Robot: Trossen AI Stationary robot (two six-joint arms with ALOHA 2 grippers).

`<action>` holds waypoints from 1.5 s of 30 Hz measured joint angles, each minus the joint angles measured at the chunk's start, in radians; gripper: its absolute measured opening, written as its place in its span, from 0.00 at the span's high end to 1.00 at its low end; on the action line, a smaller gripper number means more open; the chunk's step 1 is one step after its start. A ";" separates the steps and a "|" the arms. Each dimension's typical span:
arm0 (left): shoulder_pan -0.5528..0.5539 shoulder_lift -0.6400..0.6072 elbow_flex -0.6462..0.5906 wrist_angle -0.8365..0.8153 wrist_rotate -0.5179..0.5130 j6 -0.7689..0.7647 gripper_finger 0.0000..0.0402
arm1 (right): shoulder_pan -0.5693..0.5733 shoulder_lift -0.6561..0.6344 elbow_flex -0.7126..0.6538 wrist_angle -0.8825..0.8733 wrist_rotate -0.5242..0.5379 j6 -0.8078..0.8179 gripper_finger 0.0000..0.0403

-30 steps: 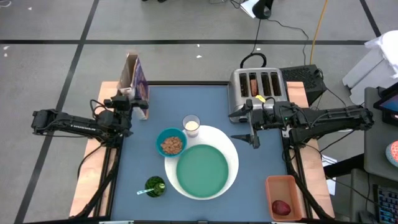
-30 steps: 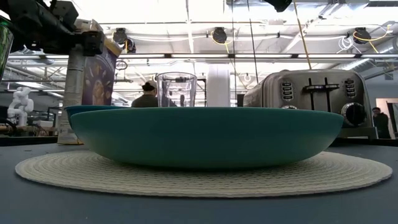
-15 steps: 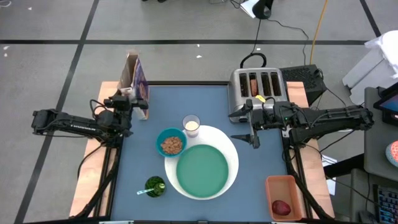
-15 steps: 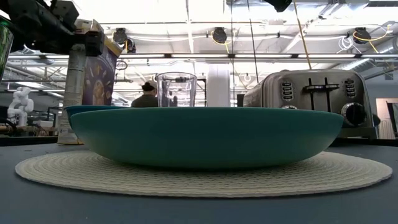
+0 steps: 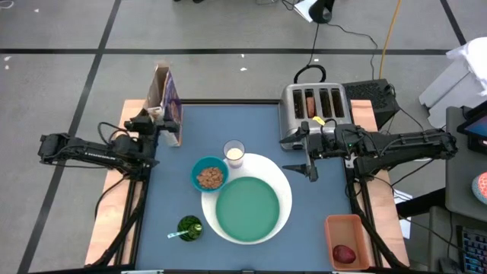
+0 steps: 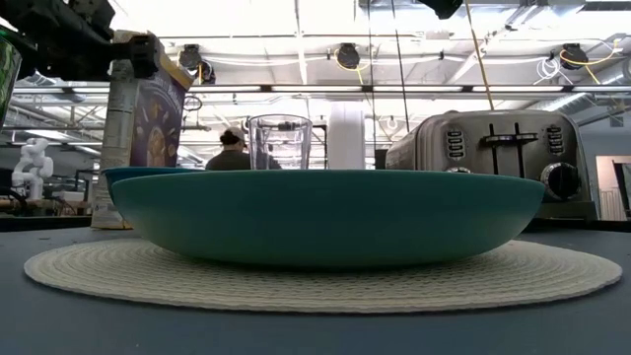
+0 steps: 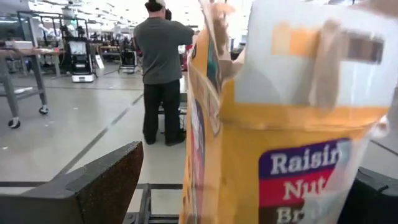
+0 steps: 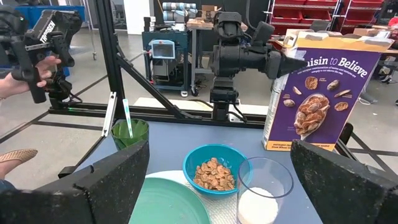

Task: Arrange a breakfast setting
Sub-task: Pour the cereal into the blue bowl, then put the bagel on the green plate

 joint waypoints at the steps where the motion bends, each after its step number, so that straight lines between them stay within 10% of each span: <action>1: 0.000 -0.003 0.000 0.023 0.000 0.013 0.02 | 0.000 0.000 0.000 0.000 0.000 0.000 0.05; 45: -0.076 -0.011 0.363 -0.015 0.188 0.294 0.02 | 0.000 0.000 0.000 0.001 0.000 0.000 0.05</action>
